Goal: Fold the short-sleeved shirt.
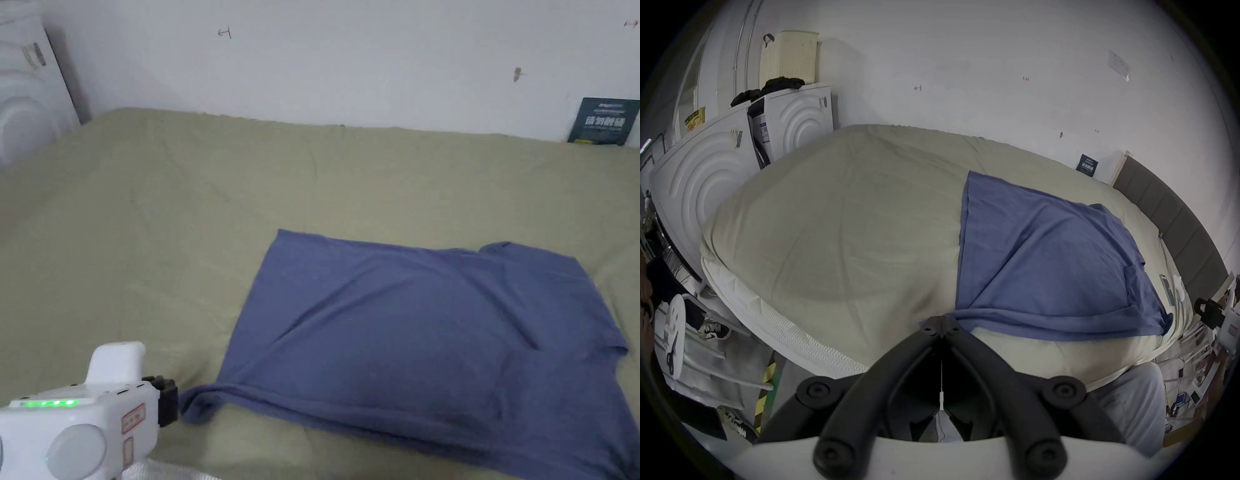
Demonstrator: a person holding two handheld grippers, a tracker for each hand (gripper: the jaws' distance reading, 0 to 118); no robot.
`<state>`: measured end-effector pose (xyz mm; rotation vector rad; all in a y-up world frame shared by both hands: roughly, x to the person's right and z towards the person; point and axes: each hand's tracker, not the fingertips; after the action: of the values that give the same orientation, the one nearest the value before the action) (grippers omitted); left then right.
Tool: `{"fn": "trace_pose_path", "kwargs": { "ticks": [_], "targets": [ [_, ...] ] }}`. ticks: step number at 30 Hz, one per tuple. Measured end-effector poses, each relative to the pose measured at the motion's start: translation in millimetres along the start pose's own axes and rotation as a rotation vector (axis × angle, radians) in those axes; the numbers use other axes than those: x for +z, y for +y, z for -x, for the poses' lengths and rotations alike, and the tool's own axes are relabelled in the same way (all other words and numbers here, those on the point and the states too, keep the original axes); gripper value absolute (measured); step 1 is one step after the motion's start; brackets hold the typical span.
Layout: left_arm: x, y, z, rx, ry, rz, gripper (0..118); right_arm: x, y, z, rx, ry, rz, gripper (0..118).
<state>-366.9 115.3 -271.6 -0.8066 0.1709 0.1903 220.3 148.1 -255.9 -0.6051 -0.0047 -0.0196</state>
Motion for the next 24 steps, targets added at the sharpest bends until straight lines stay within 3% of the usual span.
{"fn": "trace_pose_path", "kwargs": {
  "ticks": [3, 4, 6, 7, 8, 9, 14, 15, 16, 18, 20, 21, 22, 24],
  "targets": [
    [-6.8, 0.7, -4.1, -0.009, -0.019, 0.017, 0, -1.9, -0.9, 0.8, 0.010, 0.010, 0.009, 0],
    [-9.0, 0.9, -8.6, -0.022, -0.018, 0.023, 18, -3.2, -2.6, 0.2, 0.017, 0.009, 0.009, 0],
    [-21.4, 2.3, -9.8, -0.040, -0.033, 0.059, 108, -2.9, -3.1, -2.2, 0.017, 0.010, -0.007, 0],
    [-35.2, 4.5, -8.0, -0.033, -0.045, 0.115, 117, -2.7, -2.2, -4.1, 0.015, 0.009, -0.012, 0],
    [-44.0, 3.3, -8.1, -0.024, -0.049, 0.147, 114, -1.8, -1.8, -3.7, 0.015, 0.007, -0.015, 0],
    [-51.1, 5.4, -10.7, 0.002, -0.086, 0.044, 114, -2.4, -1.3, -4.9, 0.016, 0.010, -0.010, 0],
    [-101.2, 3.0, -1.5, -0.052, -0.002, 0.177, 112, -11.2, -5.8, -18.9, 0.035, 0.011, 0.030, 0],
    [-94.1, 4.8, -13.2, -0.053, 0.008, 0.203, 109, -13.6, -6.6, -21.9, 0.032, 0.011, 0.040, 0],
    [-93.6, 4.0, -17.6, -0.056, 0.000, 0.215, 98, -15.9, -8.1, -23.6, 0.031, 0.011, 0.051, 0],
    [-84.9, 2.8, -24.5, -0.104, 0.025, 0.190, 92, -21.4, -9.7, -27.9, 0.045, 0.008, 0.085, 0],
    [-68.7, 7.5, -30.5, -0.121, -0.026, 0.179, 48, -25.7, -13.0, -32.0, 0.054, 0.001, 0.095, 0],
    [-63.1, 8.0, -33.4, -0.116, -0.065, 0.167, 13, -28.9, -14.4, -34.9, 0.046, 0.008, 0.109, 0],
    [-57.8, 6.6, -37.6, -0.124, -0.040, 0.166, 0, -32.2, -15.4, -37.9, 0.036, 0.010, 0.120, 0],
    [-68.6, 0.8, -29.2, -0.145, -0.052, 0.165, 0, -36.6, -17.2, -40.6, 0.029, 0.010, 0.129, 0]
  ]
}}
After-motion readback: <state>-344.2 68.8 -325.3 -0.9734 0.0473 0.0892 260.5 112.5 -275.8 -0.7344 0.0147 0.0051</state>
